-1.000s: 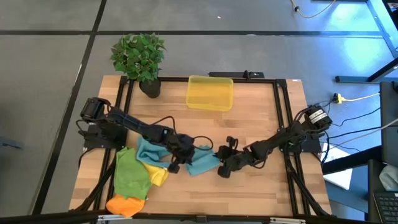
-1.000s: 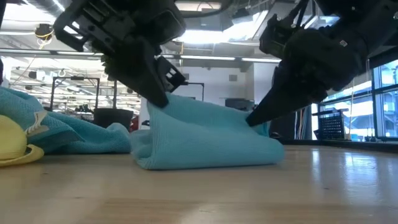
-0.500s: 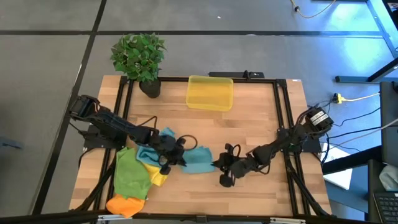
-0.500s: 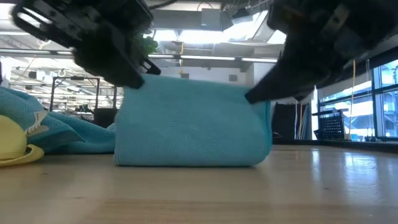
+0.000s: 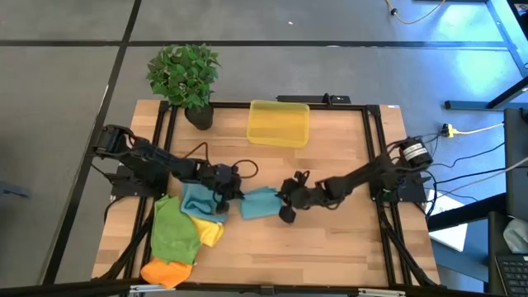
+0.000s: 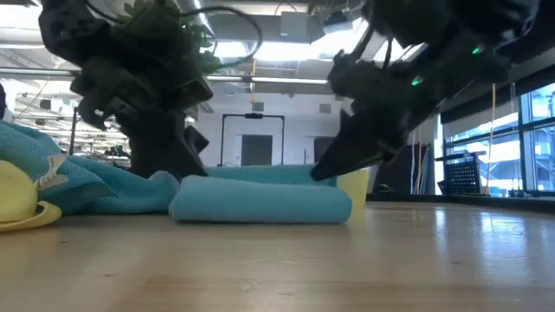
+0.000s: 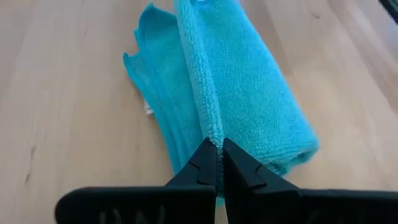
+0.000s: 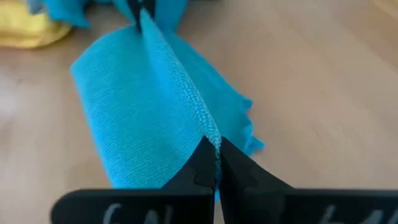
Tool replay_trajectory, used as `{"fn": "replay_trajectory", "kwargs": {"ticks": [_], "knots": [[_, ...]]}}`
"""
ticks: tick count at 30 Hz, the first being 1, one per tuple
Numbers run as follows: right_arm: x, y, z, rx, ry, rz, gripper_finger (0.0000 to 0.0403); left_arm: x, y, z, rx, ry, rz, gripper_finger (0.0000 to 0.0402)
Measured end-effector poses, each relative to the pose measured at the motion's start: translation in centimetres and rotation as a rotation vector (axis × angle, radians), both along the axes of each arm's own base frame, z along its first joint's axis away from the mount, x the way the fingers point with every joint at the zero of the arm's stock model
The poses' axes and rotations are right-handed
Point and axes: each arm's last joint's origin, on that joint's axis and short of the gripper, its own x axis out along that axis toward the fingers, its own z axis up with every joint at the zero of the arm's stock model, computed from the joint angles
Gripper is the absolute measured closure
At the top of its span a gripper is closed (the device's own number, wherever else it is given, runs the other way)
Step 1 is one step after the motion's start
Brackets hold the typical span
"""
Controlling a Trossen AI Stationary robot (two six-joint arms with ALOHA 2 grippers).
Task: Fold microfiber towels
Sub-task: Fold the left blue microfiber towel
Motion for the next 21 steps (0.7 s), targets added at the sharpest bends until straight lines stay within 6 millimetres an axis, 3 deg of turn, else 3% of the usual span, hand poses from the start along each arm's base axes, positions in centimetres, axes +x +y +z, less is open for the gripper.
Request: {"fn": "replay_trajectory", "kwargs": {"ticks": [8, 15, 21], "knots": [[0.9, -2.0, -1.9, 0.031, 0.01, -0.004, 0.04, -0.6, 0.8, -0.7, -0.012, 0.032, 0.042, 0.0401], [0.9, -2.2, -2.6, 0.034, 0.023, -0.03, 0.0347, -0.3, 0.9, -0.5, -0.015, 0.046, 0.116, 0.0371], [0.9, -2.2, -2.5, 0.032, 0.021, -0.028, 0.0332, 0.5, 0.6, 0.4, 0.015, 0.004, 0.101, 0.0349]]}}
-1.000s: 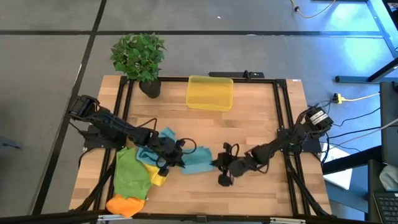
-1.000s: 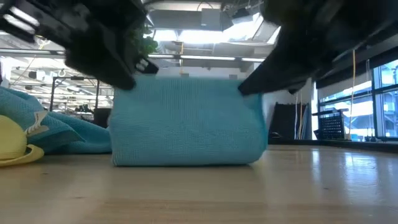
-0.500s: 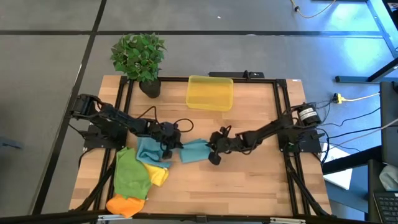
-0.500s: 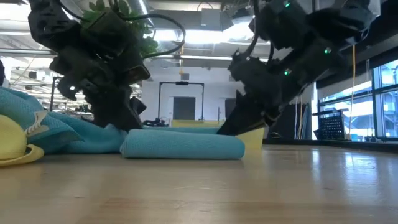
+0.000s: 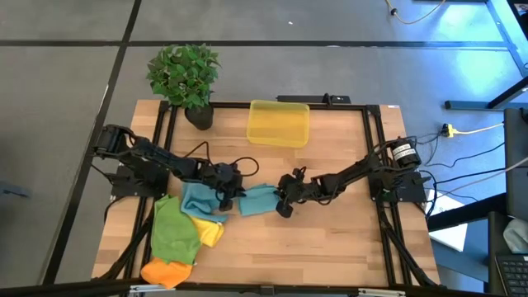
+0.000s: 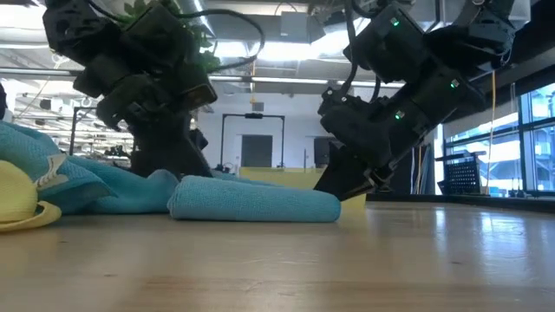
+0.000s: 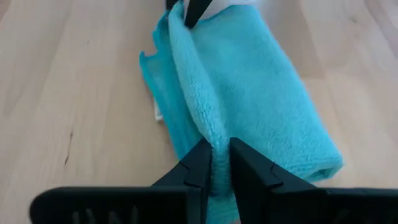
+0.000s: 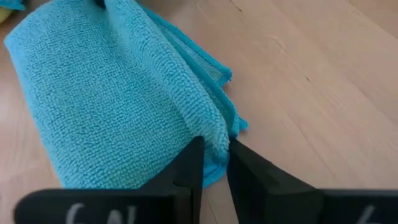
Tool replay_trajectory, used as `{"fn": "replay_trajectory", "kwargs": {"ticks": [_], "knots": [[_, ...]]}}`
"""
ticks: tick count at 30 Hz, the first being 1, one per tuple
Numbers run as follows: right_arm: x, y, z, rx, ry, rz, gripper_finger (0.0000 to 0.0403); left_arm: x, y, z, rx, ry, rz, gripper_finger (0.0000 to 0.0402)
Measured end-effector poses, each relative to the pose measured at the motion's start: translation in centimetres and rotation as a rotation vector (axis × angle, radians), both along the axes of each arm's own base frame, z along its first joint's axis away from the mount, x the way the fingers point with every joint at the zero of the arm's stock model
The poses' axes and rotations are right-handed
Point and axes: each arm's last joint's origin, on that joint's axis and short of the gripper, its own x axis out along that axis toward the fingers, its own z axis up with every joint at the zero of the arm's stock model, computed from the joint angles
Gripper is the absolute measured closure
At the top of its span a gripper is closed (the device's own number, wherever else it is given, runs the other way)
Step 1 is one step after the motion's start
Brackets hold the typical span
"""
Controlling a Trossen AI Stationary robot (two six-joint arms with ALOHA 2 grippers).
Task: Fold microfiber towels
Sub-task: Fold the left blue microfiber towel
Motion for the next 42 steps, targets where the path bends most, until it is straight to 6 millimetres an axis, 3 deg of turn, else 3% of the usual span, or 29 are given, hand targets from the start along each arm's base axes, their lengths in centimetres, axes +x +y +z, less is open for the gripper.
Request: {"fn": "replay_trajectory", "kwargs": {"ticks": [8, 16, 28, 36, 42], "knots": [[0.0, 0.0, 0.0, 0.012, -0.006, -0.005, 0.033, 1.5, 0.1, 1.7, 0.082, 0.048, 0.019, 0.0322], [0.1, 0.1, 0.1, 0.021, -0.01, 0.014, 0.0329, 2.8, -0.6, 4.7, 0.183, 0.186, 0.022, 0.031], [0.3, 0.7, 0.5, -0.009, -0.048, 0.054, 0.0329, 2.7, -7.4, 6.0, 0.172, 0.042, -0.196, 0.0313], [0.5, 0.8, 0.8, -0.02, -0.086, 0.05, 0.0327, 2.6, -10.3, 5.9, 0.156, -0.039, -0.232, 0.0311], [0.4, 1.0, 0.8, -0.029, -0.08, 0.062, 0.0294, 2.0, -11.9, 5.9, 0.131, -0.054, -0.261, 0.0315]]}}
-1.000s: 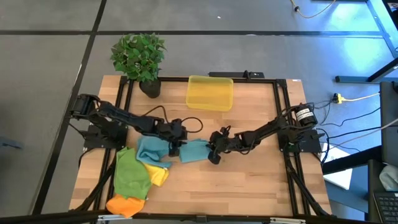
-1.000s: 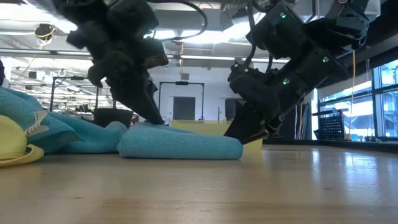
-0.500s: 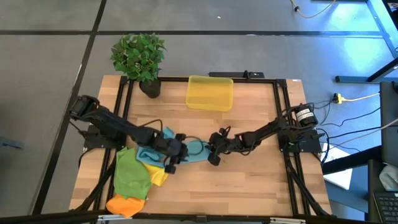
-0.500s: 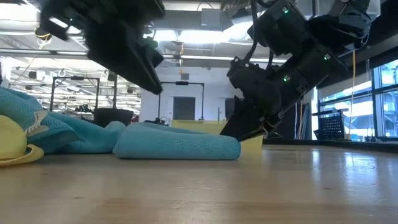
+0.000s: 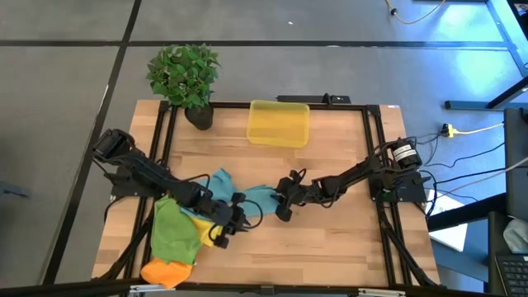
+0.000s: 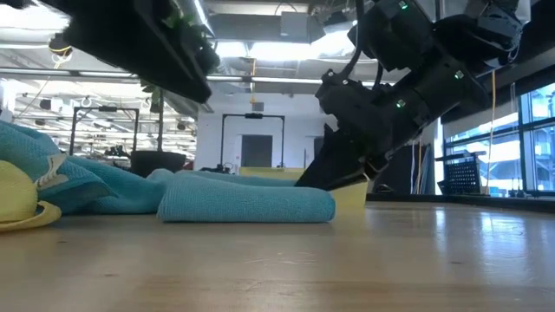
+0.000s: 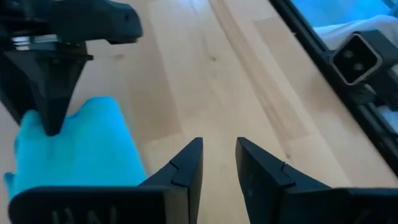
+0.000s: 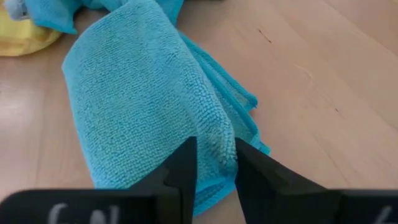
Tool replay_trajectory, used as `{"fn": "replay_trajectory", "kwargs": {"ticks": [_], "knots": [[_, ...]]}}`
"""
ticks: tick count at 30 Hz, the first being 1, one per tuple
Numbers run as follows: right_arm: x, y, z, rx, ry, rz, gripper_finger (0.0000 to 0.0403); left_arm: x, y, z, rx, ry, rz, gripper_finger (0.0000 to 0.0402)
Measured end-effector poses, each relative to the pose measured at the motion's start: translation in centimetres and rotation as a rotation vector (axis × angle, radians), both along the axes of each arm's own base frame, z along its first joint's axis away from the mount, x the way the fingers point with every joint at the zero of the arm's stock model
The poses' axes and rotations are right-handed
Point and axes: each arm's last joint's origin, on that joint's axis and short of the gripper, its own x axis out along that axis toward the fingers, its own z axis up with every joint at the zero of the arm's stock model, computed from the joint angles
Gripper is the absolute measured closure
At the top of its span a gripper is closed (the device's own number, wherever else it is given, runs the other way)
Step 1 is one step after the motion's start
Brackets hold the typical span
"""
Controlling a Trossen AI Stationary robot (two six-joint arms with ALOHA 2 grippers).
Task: Fold microfiber towels
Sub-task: Fold the left blue microfiber towel, then put the folded left blue microfiber towel into the yellow bin
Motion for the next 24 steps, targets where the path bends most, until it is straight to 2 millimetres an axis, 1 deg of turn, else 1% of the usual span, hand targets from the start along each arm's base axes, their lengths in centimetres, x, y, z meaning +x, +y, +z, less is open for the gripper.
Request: {"fn": "replay_trajectory", "kwargs": {"ticks": [5, 8, 11, 14, 18, 20, 22, 24], "knots": [[0.0, 0.0, 0.0, -0.032, 0.01, 0.022, 0.024, -0.3, -0.7, 0.0, 0.034, -0.017, 0.011, 0.0315], [0.0, 0.0, 0.1, -0.036, 0.009, 0.026, 0.0206, -0.2, -0.3, 0.0, 0.075, -0.037, 0.067, 0.0315], [-0.1, 0.1, 1.0, -0.045, -0.013, 0.044, 0.0182, 0.0, 0.1, 0.1, 0.094, -0.049, 0.102, 0.0315], [-0.3, 0.4, 2.4, -0.06, -0.045, 0.071, 0.0171, 0.2, 0.5, 0.1, 0.085, -0.054, 0.122, 0.0315], [-0.5, 1.2, 3.9, -0.105, -0.096, 0.133, 0.0169, 0.6, 0.6, 0.5, 0.01, -0.085, 0.191, 0.0315], [-0.6, 2.0, 4.2, -0.154, -0.114, 0.205, 0.0169, 0.6, 0.3, 0.7, 0.017, -0.126, 0.225, 0.0315], [-0.8, 3.2, 4.5, -0.2, -0.144, 0.324, 0.0169, 0.3, -0.3, 0.9, 0.064, -0.165, 0.241, 0.0315], [-1.0, 4.3, 4.6, -0.251, -0.164, 0.404, 0.0169, 0.2, -0.7, 1.2, 0.118, -0.218, 0.25, 0.0315]]}}
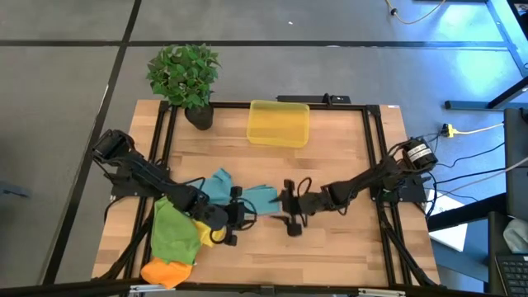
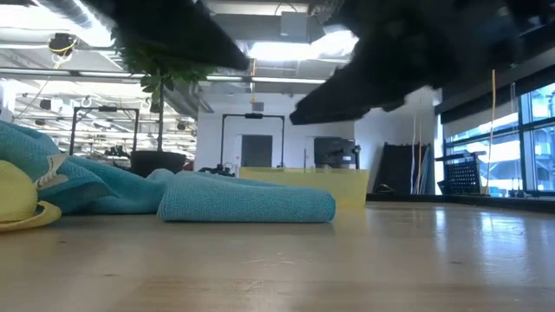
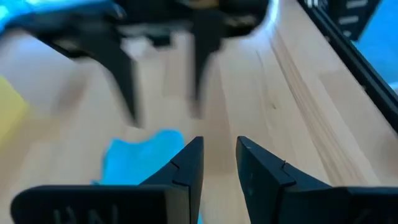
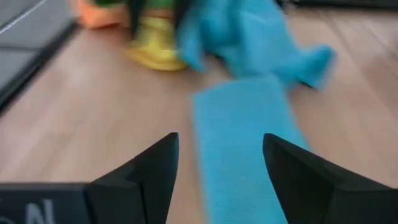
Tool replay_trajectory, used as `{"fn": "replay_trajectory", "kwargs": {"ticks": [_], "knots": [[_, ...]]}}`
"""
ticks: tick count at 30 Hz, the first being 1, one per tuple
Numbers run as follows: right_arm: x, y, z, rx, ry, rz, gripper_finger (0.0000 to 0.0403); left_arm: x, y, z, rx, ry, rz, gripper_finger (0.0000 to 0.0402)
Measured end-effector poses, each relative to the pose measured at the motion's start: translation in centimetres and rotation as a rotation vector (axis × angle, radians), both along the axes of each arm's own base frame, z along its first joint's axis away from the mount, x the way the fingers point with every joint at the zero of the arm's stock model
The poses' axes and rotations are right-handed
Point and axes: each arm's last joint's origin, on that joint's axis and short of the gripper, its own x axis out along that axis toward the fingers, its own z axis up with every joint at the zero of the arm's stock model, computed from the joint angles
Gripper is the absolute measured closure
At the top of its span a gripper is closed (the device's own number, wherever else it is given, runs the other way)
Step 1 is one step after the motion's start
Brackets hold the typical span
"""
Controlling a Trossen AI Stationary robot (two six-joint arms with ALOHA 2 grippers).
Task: Fold microfiber towels
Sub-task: Put the folded left blue microfiber towel into the yellow bin
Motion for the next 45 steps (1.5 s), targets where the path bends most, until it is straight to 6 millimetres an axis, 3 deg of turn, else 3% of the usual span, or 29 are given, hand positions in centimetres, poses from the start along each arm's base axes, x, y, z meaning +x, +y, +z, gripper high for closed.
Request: {"fn": "replay_trajectory", "kwargs": {"ticks": [7, 15, 19, 28, 38, 45], "knots": [[-0.6, 2.0, -0.9, -0.143, 0.008, 0.078, 0.0169, -0.4, -0.9, 0.3, -0.012, -0.037, 0.014, 0.0315], [-0.4, 2.1, -1.8, -0.146, 0.011, 0.08, 0.0165, -0.6, -1.1, 0.1, -0.012, -0.019, 0.009, 0.0315], [-0.3, 2.1, -1.9, -0.147, 0.008, 0.081, 0.0142, -0.5, -0.8, 0.0, -0.01, -0.014, 0.021, 0.0315], [1.1, 1.9, -3.4, -0.168, 0.014, 0.068, 0.0095, -0.5, -0.8, 0.0, -0.001, -0.011, 0.015, 0.0315], [3.2, 2.4, -4.9, -0.356, 0.166, -0.013, 0.0093, -0.6, -0.8, -0.2, 0.015, 0.009, 0.009, 0.0315], [4.5, 2.8, -5.5, -0.396, 0.226, -0.024, 0.0093, -0.6, -0.8, -0.2, 0.017, 0.009, 0.008, 0.0315]]}}
